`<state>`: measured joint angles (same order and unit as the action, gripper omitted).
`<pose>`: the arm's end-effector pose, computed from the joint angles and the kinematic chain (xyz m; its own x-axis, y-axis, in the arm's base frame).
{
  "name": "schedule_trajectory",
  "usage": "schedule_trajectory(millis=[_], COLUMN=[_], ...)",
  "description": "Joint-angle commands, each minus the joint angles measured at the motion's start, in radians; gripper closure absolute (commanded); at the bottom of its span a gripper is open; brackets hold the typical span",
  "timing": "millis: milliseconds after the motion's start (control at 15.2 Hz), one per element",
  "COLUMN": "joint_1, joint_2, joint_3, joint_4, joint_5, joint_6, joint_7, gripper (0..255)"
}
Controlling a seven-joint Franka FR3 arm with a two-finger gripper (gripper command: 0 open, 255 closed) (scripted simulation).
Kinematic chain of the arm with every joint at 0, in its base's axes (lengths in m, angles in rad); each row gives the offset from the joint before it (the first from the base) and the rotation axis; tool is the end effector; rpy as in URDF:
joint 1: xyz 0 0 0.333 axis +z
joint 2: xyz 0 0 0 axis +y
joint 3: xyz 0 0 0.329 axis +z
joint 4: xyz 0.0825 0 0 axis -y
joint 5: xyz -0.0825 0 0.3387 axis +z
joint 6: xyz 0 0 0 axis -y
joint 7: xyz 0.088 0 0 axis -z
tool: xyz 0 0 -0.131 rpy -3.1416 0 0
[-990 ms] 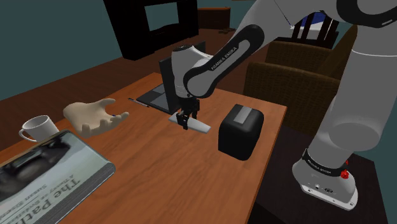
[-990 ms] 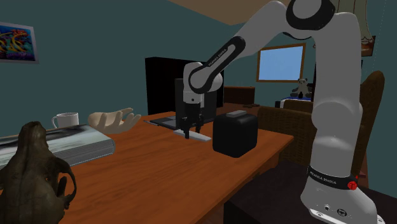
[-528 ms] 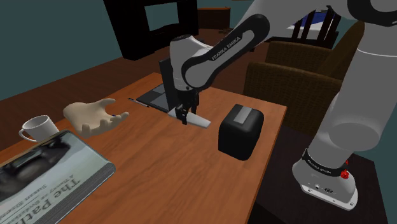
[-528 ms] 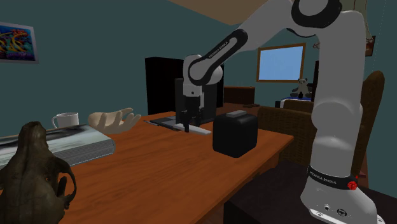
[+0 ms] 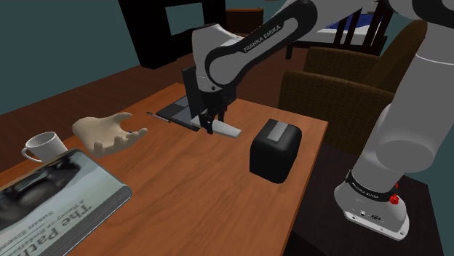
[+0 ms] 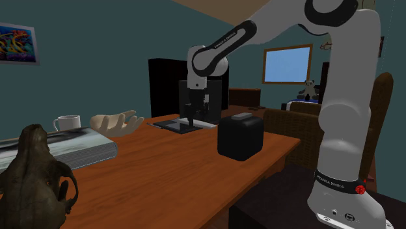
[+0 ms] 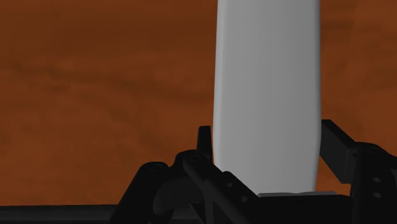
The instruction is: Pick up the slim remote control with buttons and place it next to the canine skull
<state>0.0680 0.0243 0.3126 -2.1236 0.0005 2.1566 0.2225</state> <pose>0.4722 0.1883 0.4146 0.9876 0.1570 0.0079 0.1571 -0.9875 -0.0099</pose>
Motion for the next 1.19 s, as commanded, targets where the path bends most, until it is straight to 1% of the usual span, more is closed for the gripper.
schedule_trajectory(millis=[0, 1122], joint_1=[0.000, -0.004], joint_2=[-0.012, -0.076], joint_3=[0.000, -0.005], joint_4=[0.016, 0.177], joint_5=[0.004, 0.025], joint_6=[-0.027, -0.250], joint_7=[-0.003, -0.017], gripper=[255, 255])
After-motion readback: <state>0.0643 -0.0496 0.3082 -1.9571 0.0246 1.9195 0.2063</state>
